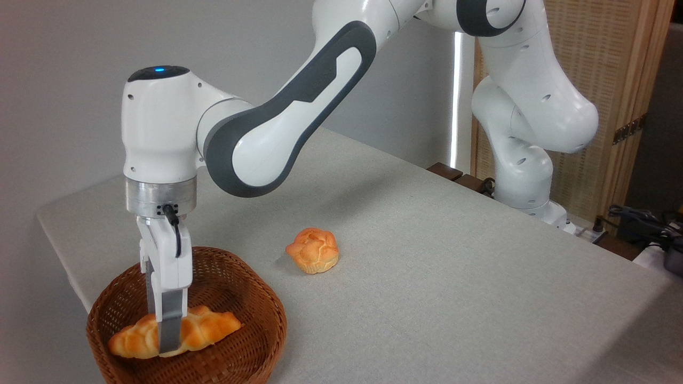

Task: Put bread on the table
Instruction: 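Lower the gripper into the basket around the braided bread roll, then close the gripper on the braided bread roll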

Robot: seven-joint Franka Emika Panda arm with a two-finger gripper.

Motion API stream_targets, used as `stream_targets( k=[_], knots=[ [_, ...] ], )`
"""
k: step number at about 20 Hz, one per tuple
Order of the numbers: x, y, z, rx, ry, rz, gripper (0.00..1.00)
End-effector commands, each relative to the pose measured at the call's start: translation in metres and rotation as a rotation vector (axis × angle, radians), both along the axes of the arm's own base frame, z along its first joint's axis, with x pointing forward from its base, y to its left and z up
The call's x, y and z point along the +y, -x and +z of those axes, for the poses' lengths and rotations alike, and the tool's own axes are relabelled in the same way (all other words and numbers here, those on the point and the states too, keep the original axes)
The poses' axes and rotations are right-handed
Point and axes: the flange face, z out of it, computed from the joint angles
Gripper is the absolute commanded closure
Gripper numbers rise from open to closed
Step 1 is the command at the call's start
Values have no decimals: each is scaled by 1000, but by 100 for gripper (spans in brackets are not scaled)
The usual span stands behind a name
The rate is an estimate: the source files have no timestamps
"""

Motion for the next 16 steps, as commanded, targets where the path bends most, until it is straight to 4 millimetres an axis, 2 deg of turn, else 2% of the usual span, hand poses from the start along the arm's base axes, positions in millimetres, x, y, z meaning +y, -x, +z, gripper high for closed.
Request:
stream_targets(
  k=[1,11,16],
  knots=[
    [0,1,12,-34,-8,-1,66],
    [4,3,28,-56,-7,8,72],
    [16,15,74,-75,-12,30,71]
  ],
)
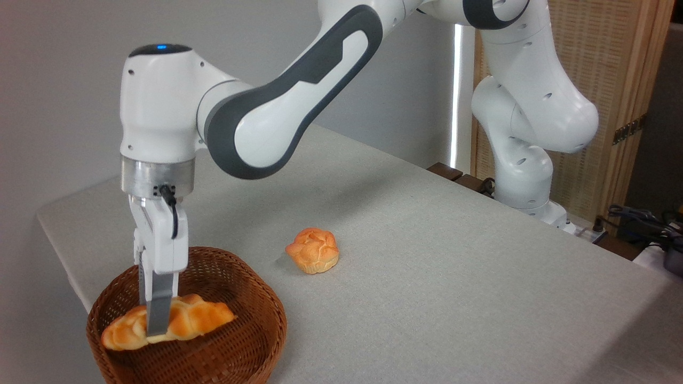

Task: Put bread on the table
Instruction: 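Close the gripper on the braided bread roll, then lift the braided roll out and carry it beside the orange bun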

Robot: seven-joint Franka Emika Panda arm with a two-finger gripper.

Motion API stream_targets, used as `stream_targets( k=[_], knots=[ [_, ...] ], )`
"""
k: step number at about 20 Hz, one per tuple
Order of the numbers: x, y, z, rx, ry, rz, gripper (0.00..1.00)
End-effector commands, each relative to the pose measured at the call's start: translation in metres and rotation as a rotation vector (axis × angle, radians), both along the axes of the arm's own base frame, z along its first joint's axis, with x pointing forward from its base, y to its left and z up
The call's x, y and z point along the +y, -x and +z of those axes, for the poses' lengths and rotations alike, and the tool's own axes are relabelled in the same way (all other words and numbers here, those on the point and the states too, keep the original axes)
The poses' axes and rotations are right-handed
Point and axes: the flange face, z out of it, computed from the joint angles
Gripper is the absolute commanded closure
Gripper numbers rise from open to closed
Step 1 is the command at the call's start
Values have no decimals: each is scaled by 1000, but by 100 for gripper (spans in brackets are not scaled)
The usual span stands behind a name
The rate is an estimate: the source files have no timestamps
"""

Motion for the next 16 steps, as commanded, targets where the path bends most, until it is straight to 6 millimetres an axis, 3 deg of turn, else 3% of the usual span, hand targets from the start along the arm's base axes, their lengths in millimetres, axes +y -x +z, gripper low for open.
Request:
stream_targets(
  k=[1,4,8,10,12,14,16],
  knots=[
    [14,19,49,4,-24,26,71],
    [33,36,73,61,-42,60,70],
    [44,62,98,142,-69,69,70],
    [71,87,109,222,-91,91,70],
    [77,113,107,290,-100,87,69],
    [90,150,88,354,-101,106,69],
    [93,172,69,403,-104,110,68]
  ],
)
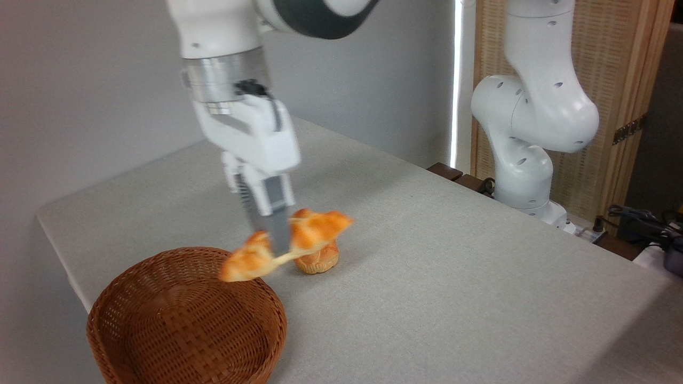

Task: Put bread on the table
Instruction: 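Lift the braided roll out and carry it beside the orange bun, then lower the braided roll onto the table and open the gripper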

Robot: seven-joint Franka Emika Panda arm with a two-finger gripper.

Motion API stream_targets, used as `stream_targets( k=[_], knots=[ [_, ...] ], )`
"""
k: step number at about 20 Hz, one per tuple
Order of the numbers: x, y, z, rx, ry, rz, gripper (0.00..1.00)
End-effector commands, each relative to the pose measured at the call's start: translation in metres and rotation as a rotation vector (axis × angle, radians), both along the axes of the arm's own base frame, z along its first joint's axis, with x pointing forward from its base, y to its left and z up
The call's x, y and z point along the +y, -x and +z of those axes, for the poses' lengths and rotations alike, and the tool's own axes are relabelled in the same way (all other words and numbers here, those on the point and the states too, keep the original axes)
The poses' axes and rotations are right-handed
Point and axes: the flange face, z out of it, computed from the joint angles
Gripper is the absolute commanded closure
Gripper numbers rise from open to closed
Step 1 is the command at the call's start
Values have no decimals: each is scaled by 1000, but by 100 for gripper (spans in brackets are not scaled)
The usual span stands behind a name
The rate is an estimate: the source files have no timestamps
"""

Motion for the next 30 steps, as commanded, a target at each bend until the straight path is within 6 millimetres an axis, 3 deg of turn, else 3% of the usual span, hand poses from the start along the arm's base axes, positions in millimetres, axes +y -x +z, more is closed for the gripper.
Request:
stream_targets(
  k=[1,4,5,8,13,16,18,30],
  knots=[
    [13,65,-39,102,-13,3,67],
    [15,75,-59,165,-15,13,62],
    [15,78,-69,187,-16,18,51],
    [14,81,-93,221,-21,47,44],
    [17,77,-101,204,-75,53,31],
    [19,72,-104,170,-110,102,9],
    [18,71,-104,165,-110,103,0],
    [17,69,-98,152,-107,99,0]
  ],
)
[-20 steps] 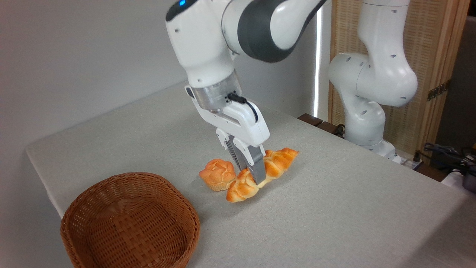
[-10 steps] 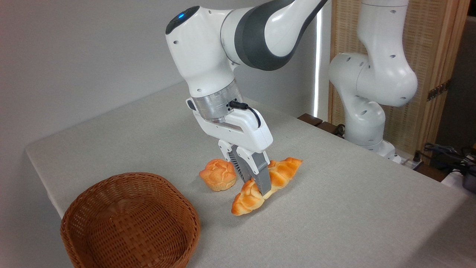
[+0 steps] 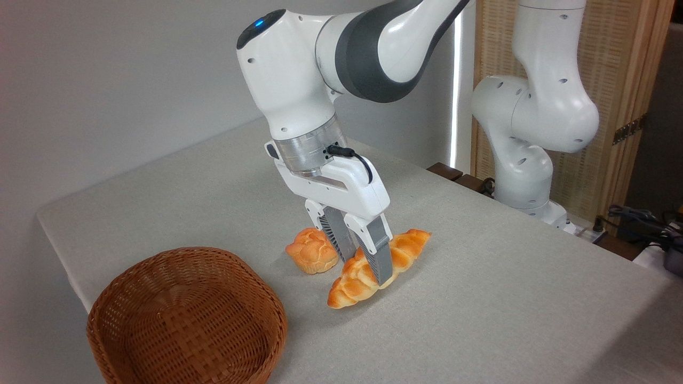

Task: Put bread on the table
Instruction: 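Lower the braided roll onto the table and open the gripper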

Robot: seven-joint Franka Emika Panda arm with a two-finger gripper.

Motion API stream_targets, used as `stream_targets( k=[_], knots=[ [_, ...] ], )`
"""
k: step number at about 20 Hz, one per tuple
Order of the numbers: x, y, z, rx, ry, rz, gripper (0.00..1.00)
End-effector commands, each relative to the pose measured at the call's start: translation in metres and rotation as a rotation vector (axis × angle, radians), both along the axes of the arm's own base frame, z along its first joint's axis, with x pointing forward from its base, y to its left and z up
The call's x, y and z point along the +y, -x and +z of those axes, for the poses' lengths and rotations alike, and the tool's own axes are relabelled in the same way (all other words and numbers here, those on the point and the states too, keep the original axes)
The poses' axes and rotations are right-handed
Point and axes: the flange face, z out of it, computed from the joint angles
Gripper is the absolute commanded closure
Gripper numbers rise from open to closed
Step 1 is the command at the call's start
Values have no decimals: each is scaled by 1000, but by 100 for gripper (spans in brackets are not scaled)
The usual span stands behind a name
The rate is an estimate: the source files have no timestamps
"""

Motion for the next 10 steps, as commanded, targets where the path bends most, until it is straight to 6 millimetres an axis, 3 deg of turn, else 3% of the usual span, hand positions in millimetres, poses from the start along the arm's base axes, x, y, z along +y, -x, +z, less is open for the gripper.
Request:
stream_targets(
  k=[1,10],
  knots=[
    [0,-1,6,-25,-15,3,0],
    [-1,-4,11,-42,-11,4,0]
  ],
)
